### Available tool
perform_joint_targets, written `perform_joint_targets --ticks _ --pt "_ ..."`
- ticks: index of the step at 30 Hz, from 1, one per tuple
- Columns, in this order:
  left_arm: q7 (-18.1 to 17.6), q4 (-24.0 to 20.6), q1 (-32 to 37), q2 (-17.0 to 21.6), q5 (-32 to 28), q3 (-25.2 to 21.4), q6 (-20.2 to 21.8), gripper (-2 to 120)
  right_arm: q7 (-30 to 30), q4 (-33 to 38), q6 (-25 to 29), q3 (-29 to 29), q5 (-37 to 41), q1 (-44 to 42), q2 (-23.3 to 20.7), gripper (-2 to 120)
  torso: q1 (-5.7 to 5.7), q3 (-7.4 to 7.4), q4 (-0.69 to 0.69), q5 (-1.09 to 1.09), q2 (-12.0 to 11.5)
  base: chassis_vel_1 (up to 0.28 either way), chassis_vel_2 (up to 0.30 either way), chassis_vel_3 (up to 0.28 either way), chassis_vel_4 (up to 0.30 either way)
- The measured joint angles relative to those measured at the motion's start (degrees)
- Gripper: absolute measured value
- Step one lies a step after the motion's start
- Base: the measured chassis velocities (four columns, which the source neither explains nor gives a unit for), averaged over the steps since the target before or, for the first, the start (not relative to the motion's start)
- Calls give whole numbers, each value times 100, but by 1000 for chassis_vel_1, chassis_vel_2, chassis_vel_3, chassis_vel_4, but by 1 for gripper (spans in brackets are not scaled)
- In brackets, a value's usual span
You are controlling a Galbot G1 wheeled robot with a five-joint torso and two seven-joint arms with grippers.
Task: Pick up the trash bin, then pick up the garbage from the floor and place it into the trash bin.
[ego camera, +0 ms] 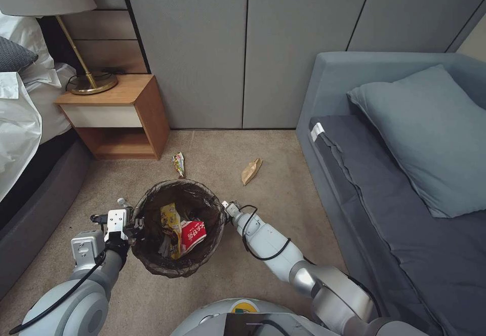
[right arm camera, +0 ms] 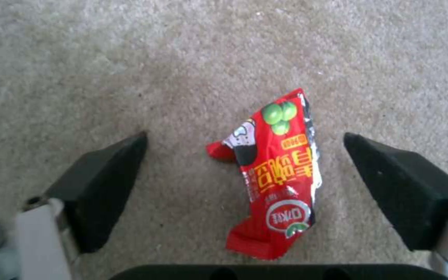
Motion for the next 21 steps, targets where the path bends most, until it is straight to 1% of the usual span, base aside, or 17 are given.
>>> perform_joint_targets --ticks 2,3,5,6,8,9,11,12,13,14,16,17,19,20,21 --pt "0 0 -2 -2 0 2 1 2 0 22 12 0 0 -20 -12 80 0 0 0 0 0 0 0 0 0" --pt "0 0 -2 -2 0 2 1 2 0 22 12 0 0 -20 -12 80 0 0 0 0 0 0 0 0 0" --pt "0 0 -6 -9 0 10 4 2 24 81 36 -1 -22 -60 -51 72 0 0 3 2 0 0 0 0 0" --pt "0 0 -6 -9 0 10 4 2 24 81 36 -1 -22 -60 -51 72 0 0 3 2 0 0 0 0 0" --pt "0 0 -19 -16 1 22 6 2 29 172 36 -18 -27 -101 -109 66 0 0 4 3 0 0 0 0 0" --pt "0 0 -19 -16 1 22 6 2 29 172 36 -18 -27 -101 -109 66 0 0 4 3 0 0 0 0 0" --pt "0 0 -34 -27 4 42 9 2 37 223 35 -24 -15 -136 -146 59 0 0 4 2 0 0 0 0 0" --pt "0 0 -34 -27 4 42 9 2 37 223 35 -24 -15 -136 -146 59 0 0 4 2 0 0 0 0 0" --pt "0 0 -36 -28 5 44 9 2 53 224 35 -20 -15 -139 -155 52 0 0 3 1 0 0 0 0 0" --pt "0 0 -38 -26 5 44 9 2 56 224 34 -12 -14 -141 -161 50 0 0 2 -2 0 0 0 0 0" --pt "0 0 -38 -24 5 44 9 2 56 224 33 -11 -14 -143 -161 48 0 0 1 -2 0 0 0 0 0" --pt "1 0 -40 -12 5 43 10 2 56 220 31 -3 -10 -150 -155 41 0 0 1 0 0 0 0 0 0" --pt "1 0 -42 -9 5 42 10 2 56 217 30 1 -10 -151 -152 39 0 0 1 0 0 0 0 0 0" --pt "1 0 -50 -3 5 42 10 2 56 212 28 12 -9 -153 -148 32 0 0 2 -1 0 0 0 0 0" --pt "1 0 -50 -3 5 42 10 2 56 212 28 12 -9 -153 -148 32 0 0 2 -1 0 0 0 0 0"
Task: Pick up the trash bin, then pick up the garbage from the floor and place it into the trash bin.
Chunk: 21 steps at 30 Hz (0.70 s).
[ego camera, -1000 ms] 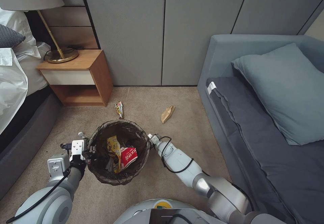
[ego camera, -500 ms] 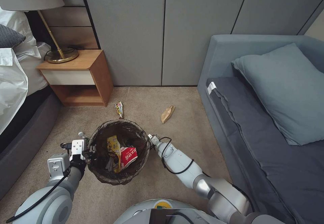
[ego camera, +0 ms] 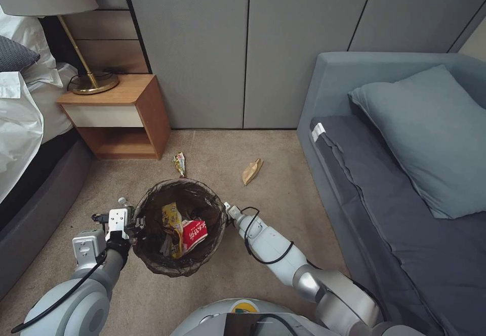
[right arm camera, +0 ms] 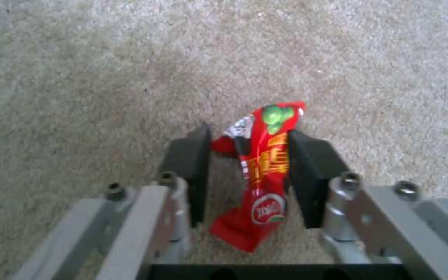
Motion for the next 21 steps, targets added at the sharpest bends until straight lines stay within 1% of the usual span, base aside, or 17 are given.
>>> perform_joint_targets --ticks 2,3,5,6,7,8,16,18,19,21 --pt "0 0 -22 6 -1 6 0 2 9 -10 -5 16 1 -4 0 22 0 0 -1 -1 0 0 0 0 0" --pt "0 0 -22 6 -1 6 0 2 9 -10 -5 16 1 -4 0 22 0 0 -1 -1 0 0 0 0 0" --pt "0 0 -33 18 -2 7 0 2 14 -12 -10 21 2 -5 -9 10 0 0 -1 -1 0 0 0 0 0" --pt "0 0 -38 24 -3 7 0 2 19 -12 -13 23 4 -5 -10 6 0 0 -2 -1 0 0 0 0 0" --pt "0 0 -38 24 -3 7 0 2 19 -12 -13 23 4 -5 -10 6 0 0 -2 -1 0 0 0 0 0" --pt "0 0 -46 30 -3 9 0 2 25 -10 -17 33 5 -5 -12 0 0 0 -2 -1 0 0 0 0 0" --pt "0 0 -60 44 -10 25 2 2 92 121 -50 88 18 -57 -61 0 0 1 -2 -1 -1 0 0 0 0" --pt "0 0 -49 58 -15 21 3 2 151 347 -80 118 70 -101 -167 0 0 1 -3 -2 -1 0 0 0 0" --pt "0 0 -49 58 -15 21 3 2 151 347 -80 118 70 -101 -167 0 0 1 -3 -2 -1 0 0 0 0" --pt "0 0 -45 65 -19 20 4 2 211 628 -152 129 189 -141 -281 0 0 1 -4 -1 -1 0 0 0 0"
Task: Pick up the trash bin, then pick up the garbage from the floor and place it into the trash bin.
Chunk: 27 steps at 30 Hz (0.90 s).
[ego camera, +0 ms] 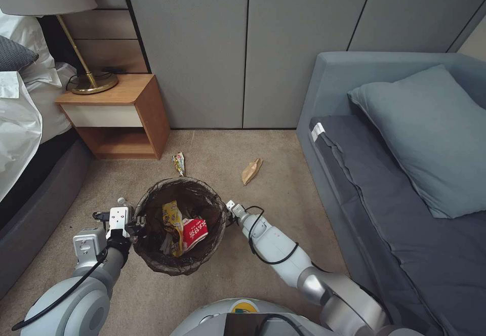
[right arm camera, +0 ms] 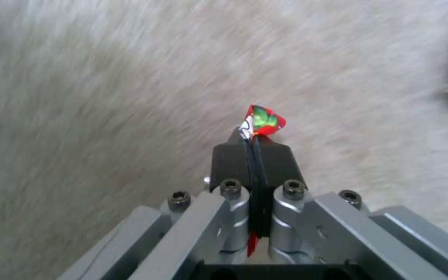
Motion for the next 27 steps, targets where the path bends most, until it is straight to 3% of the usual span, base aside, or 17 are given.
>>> perform_joint_targets --ticks 5,6,10,14,17,27 --pt "2 0 12 20 -16 2 3 2 178 1285 -254 102 408 -188 -581 0 0 0 1 3 0 0 0 0 0" --pt "2 0 12 20 -16 2 3 2 178 1285 -254 102 408 -188 -581 0 0 0 1 3 0 0 0 0 0" --pt "3 0 13 30 -30 4 9 2 251 2645 -548 220 914 -347 -1090 0 0 0 2 3 0 0 0 0 0" --pt "3 0 6 27 -30 23 14 2 290 3234 -680 307 1164 -422 -1338 0 0 -1 2 3 0 0 0 0 0" --pt "5 0 -17 27 -25 52 25 2 367 4364 -947 567 1711 -589 -1894 0 0 -1 0 3 0 0 0 0 0" --pt "5 0 23 61 1 57 27 2 507 6130 -1285 780 2856 -493 -2710 0 0 -1 2 2 0 0 0 0 0"
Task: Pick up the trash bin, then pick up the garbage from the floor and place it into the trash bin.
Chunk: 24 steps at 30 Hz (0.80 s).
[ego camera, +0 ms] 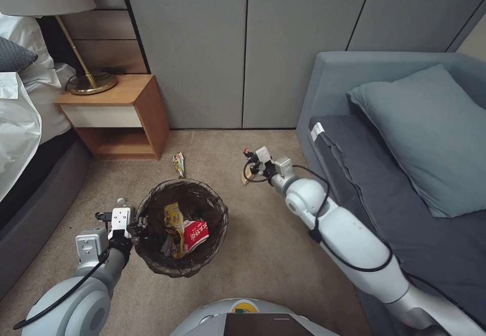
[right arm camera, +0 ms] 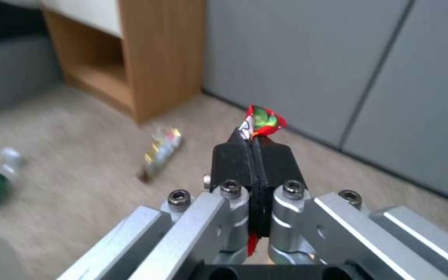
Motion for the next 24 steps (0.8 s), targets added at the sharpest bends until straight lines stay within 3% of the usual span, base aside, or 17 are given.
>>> perform_joint_targets --ticks 3,4,13,24 --pt "0 0 6 -9 9 8 0 2 9 222 -63 -1 162 64 -72 0 0 0 2 1 0 0 0 0 0" --pt "0 0 11 -20 25 18 0 2 9 600 -163 -13 463 217 -193 0 0 0 1 -1 0 0 0 0 0" --pt "0 0 7 -46 35 25 0 2 -24 1517 -564 -349 1776 883 -369 0 0 0 1 -1 0 0 0 0 0" --pt "-1 0 -18 -22 41 36 -1 2 -76 1823 -735 -1466 1876 1289 -382 0 0 0 1 -1 0 0 0 0 0"
